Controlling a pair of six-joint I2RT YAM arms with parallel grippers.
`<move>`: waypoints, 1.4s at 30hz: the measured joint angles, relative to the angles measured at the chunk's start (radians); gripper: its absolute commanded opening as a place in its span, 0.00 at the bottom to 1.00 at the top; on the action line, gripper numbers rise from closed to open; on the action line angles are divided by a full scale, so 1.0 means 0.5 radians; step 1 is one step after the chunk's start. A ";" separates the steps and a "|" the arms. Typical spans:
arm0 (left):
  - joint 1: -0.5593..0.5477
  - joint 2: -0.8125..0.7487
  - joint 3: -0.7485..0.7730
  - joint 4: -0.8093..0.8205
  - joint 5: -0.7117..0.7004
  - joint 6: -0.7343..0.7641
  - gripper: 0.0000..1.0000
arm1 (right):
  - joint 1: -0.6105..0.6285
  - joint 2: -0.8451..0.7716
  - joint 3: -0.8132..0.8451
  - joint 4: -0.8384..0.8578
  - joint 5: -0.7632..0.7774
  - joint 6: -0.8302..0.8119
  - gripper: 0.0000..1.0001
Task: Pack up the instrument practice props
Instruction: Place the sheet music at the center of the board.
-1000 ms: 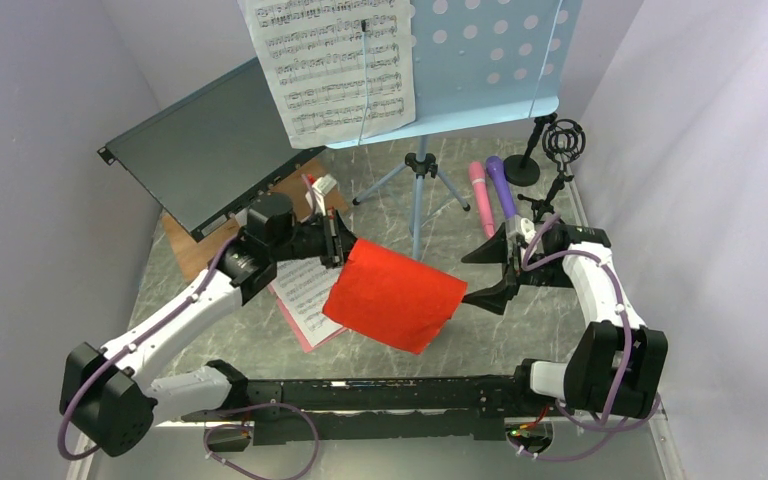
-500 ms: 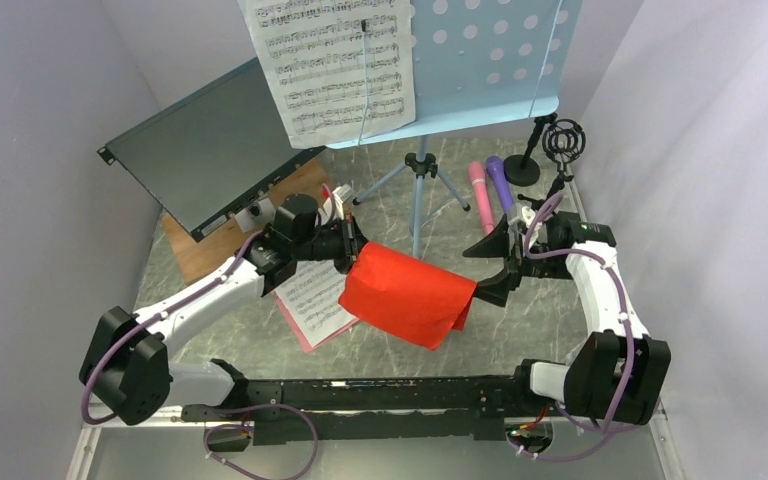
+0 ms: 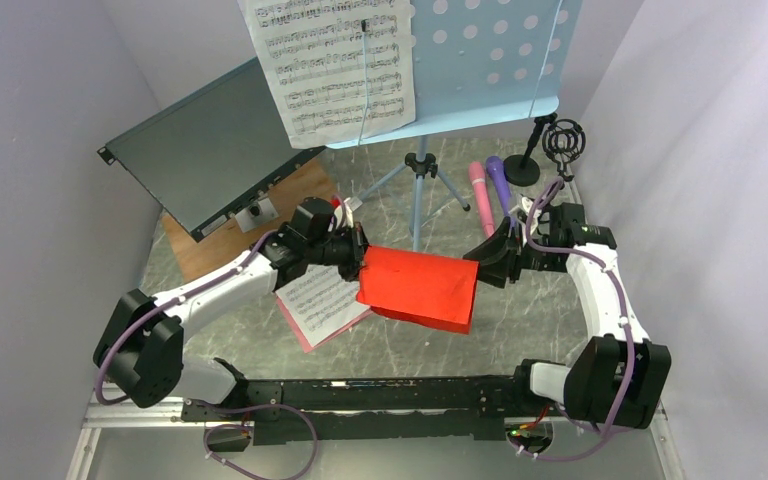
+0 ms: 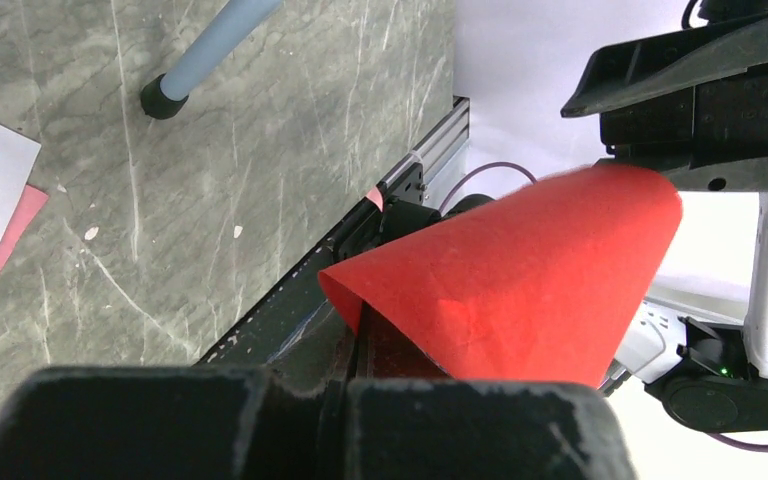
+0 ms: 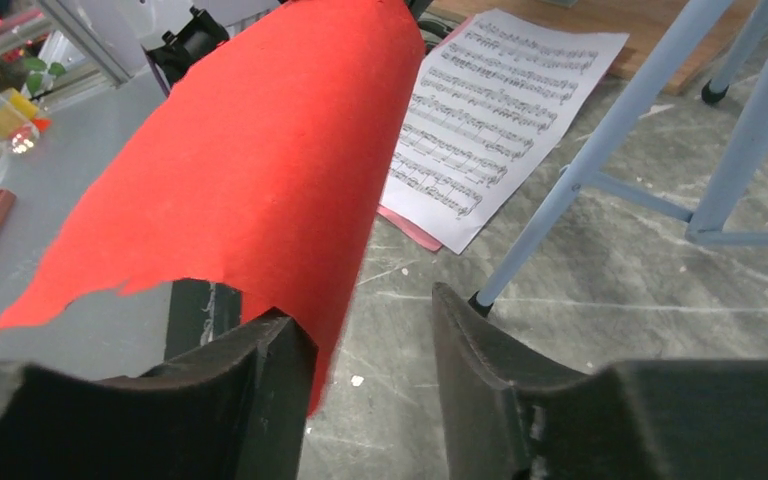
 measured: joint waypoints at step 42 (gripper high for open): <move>-0.005 -0.470 -0.184 0.290 -0.195 0.405 0.32 | 0.087 -0.072 -0.217 0.661 0.053 0.838 0.00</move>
